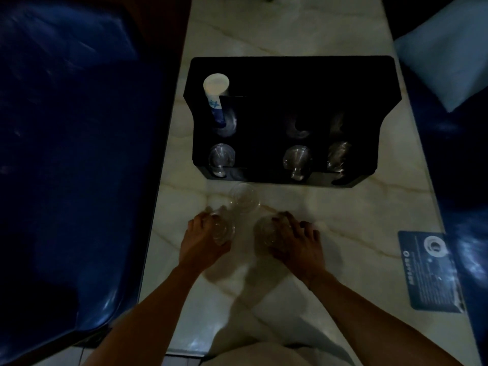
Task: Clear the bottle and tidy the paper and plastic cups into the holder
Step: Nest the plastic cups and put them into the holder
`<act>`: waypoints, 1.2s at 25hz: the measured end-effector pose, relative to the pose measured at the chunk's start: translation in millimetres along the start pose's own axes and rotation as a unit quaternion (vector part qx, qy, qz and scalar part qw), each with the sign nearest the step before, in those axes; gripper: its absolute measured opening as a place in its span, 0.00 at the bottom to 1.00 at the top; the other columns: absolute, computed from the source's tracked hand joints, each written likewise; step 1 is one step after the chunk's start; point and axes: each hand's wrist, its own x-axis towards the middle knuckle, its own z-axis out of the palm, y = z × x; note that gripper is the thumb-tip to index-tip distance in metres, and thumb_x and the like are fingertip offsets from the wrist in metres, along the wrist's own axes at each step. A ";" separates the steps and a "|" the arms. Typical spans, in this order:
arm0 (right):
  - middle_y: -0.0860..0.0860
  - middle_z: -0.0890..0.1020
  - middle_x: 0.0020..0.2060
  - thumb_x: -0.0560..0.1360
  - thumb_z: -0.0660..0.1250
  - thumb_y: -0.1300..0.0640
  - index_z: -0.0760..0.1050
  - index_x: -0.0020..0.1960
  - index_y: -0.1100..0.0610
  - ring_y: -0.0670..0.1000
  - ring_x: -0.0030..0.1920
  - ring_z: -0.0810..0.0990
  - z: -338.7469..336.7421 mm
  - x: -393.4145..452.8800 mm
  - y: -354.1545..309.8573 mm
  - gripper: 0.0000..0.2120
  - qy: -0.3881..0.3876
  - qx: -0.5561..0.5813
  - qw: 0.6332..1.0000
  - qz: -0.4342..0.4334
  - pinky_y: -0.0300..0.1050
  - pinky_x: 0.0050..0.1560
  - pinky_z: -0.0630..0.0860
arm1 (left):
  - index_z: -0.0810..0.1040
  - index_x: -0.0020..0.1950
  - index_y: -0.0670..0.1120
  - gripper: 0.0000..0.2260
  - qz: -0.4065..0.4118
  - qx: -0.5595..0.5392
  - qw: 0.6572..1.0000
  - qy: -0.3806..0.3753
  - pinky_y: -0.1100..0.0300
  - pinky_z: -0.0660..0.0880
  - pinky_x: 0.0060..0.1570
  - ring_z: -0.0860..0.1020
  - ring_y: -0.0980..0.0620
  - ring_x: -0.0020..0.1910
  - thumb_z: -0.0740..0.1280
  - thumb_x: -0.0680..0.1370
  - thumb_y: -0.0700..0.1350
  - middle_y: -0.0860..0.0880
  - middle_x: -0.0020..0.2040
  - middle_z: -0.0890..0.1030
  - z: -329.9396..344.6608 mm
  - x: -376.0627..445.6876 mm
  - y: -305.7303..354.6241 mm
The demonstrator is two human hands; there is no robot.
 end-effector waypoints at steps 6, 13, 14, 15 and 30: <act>0.50 0.61 0.77 0.65 0.68 0.33 0.56 0.76 0.44 0.62 0.69 0.67 8.4 17.4 -13.6 0.44 0.020 0.011 0.999 -0.032 0.60 0.65 0.66 | 0.70 0.70 0.46 0.37 0.009 -0.010 1.000 -0.011 0.48 0.76 0.61 0.69 0.43 0.67 0.74 0.66 0.62 0.42 0.70 0.70 2.3 1.4 0.7; 0.48 0.45 0.80 0.74 0.49 0.29 0.43 0.79 0.42 0.57 0.79 0.42 16.2 -1.5 57.4 0.38 0.031 -0.018 0.999 0.028 0.67 0.75 0.40 | 0.70 0.66 0.52 0.32 0.079 -0.059 0.995 0.021 0.48 0.77 0.56 0.71 0.42 0.64 0.73 0.65 0.60 0.43 0.68 0.71 1.3 8.5 34.4; 0.47 0.44 0.80 0.75 0.47 0.29 0.43 0.78 0.41 0.56 0.79 0.39 18.2 -3.5 63.1 0.36 0.025 -0.037 0.999 0.029 0.69 0.74 0.39 | 0.70 0.66 0.51 0.32 0.094 -0.047 0.994 0.020 0.47 0.77 0.56 0.71 0.41 0.63 0.72 0.65 0.60 0.43 0.68 0.72 2.5 10.4 42.0; 0.46 0.44 0.80 0.76 0.46 0.29 0.43 0.78 0.41 0.55 0.79 0.38 19.7 -4.7 66.8 0.35 0.023 -0.051 0.998 0.029 0.70 0.73 0.39 | 0.71 0.65 0.50 0.31 0.108 -0.034 0.993 0.015 0.46 0.76 0.57 0.72 0.40 0.63 0.71 0.65 0.60 0.43 0.68 0.72 4.7 12.3 50.0; 0.44 0.45 0.80 0.77 0.46 0.30 0.43 0.78 0.41 0.53 0.79 0.41 25.4 -1.0 72.4 0.34 0.033 -0.046 0.998 0.036 0.67 0.74 0.41 | 0.75 0.63 0.50 0.28 0.235 0.088 0.967 0.052 0.45 0.69 0.59 0.71 0.39 0.62 0.69 0.67 0.60 0.40 0.66 0.72 51.2 24.5 81.7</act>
